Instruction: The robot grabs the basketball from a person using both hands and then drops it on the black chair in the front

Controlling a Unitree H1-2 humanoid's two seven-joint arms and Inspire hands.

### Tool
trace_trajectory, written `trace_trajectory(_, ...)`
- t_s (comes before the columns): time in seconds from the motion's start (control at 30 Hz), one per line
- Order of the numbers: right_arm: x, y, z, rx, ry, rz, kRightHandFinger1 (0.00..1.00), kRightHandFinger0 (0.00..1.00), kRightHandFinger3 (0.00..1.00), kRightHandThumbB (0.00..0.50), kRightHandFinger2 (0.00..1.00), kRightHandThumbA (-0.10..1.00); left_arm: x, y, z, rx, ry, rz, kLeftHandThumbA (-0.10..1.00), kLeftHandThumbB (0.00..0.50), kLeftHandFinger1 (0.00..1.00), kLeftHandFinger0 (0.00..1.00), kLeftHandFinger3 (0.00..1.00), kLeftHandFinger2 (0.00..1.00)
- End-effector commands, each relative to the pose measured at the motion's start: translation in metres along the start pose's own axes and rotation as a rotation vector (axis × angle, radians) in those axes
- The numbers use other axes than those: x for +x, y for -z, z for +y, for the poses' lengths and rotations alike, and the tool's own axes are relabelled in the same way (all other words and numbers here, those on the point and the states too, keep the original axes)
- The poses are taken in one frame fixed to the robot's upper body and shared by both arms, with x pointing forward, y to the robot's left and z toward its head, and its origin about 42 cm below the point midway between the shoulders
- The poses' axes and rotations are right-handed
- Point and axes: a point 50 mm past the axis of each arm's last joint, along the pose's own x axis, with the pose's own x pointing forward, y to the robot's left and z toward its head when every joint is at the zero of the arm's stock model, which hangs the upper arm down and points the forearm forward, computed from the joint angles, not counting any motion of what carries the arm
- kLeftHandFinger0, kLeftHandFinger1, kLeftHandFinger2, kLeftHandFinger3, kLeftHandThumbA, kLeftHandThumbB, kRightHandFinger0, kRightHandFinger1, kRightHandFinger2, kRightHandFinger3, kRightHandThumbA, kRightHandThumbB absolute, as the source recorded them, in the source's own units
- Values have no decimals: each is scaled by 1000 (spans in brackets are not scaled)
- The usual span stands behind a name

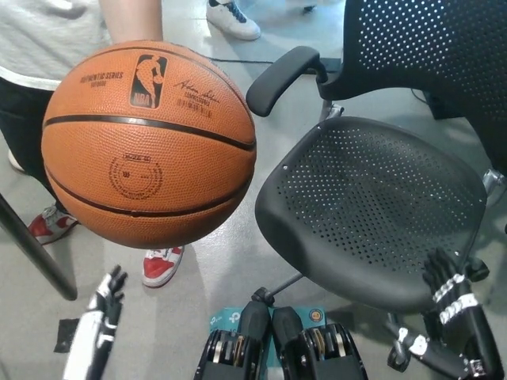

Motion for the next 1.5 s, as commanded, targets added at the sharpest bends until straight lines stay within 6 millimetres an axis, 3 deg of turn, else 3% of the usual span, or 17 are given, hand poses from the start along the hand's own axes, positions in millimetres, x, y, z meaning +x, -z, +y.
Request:
trace_trajectory(0.0, 18, -39, 11, 103, -53, -135, 1000, 1000, 1000, 234, 1000, 1000, 5, -34, 23, -50, -119, -145, 1000, 133, 1000, 1000, 1000, 1000)
trace_trajectory(0.03, 24, -53, 16, 115, -61, -164, 1000, 1000, 1000, 245, 1000, 1000, 6, -48, 29, -72, -146, -176, 1000, 112, 1000, 1000, 1000, 1000)
trace_trajectory(0.13, 31, -70, 22, 145, -76, -207, 1000, 1000, 1000, 279, 1000, 1000, 8, -67, 36, -114, -190, -222, 1000, 113, 1000, 1000, 1000, 1000)
trace_trajectory(0.17, 39, -82, 28, 154, -90, -231, 1000, 1000, 1000, 329, 1000, 1000, 12, -81, 41, -146, -213, -253, 1000, 147, 1000, 1000, 1000, 1000)
trace_trajectory(0.37, 69, -99, 47, 172, -204, -260, 1000, 1000, 1000, 376, 1000, 1000, 24, -118, 53, -212, -254, -326, 1000, 218, 1000, 1000, 1000, 1000)
trace_trajectory(0.53, 101, -99, 64, 215, -235, -239, 1000, 1000, 1000, 390, 1000, 1000, 40, -139, 61, -228, -242, -393, 1000, 125, 1000, 1000, 1000, 1000)
trace_trajectory(0.6, 115, -98, 73, 225, -254, -215, 1000, 1000, 1000, 412, 1000, 1000, 46, -146, 64, -231, -245, -397, 1000, 127, 1000, 1000, 1000, 1000)
trace_trajectory(0.77, 145, -98, 94, 256, -307, -192, 1000, 1000, 1000, 444, 1000, 1000, 63, -157, 64, -257, -240, -420, 1000, 112, 1000, 1000, 1000, 1000)
trace_trajectory(0.87, 159, -98, 108, 246, -323, -194, 1000, 1000, 1000, 427, 1000, 1000, 72, -161, 61, -275, -233, -438, 1000, 90, 1000, 1000, 1000, 1000)
trace_trajectory(1.0, 177, -99, 124, 235, -371, -186, 1000, 1000, 1000, 446, 1000, 1000, 81, -165, 56, -273, -219, -426, 1000, 105, 1000, 1000, 1000, 1000)
trace_trajectory(1.13, 195, -101, 140, 269, -396, -195, 1000, 1000, 1000, 437, 1000, 1000, 93, -168, 49, -269, -220, -425, 1000, 161, 1000, 1000, 1000, 1000)
trace_trajectory(1.37, 200, -102, 153, 355, -426, -178, 1000, 1000, 1000, 456, 1000, 1000, 98, -173, 41, -280, -196, -421, 1000, 183, 1000, 1000, 1000, 1000)
trace_trajectory(1.47, 199, -104, 158, 364, -444, -183, 1000, 1000, 1000, 465, 1000, 1000, 98, -173, 38, -289, -188, -421, 1000, 161, 1000, 1000, 1000, 1000)
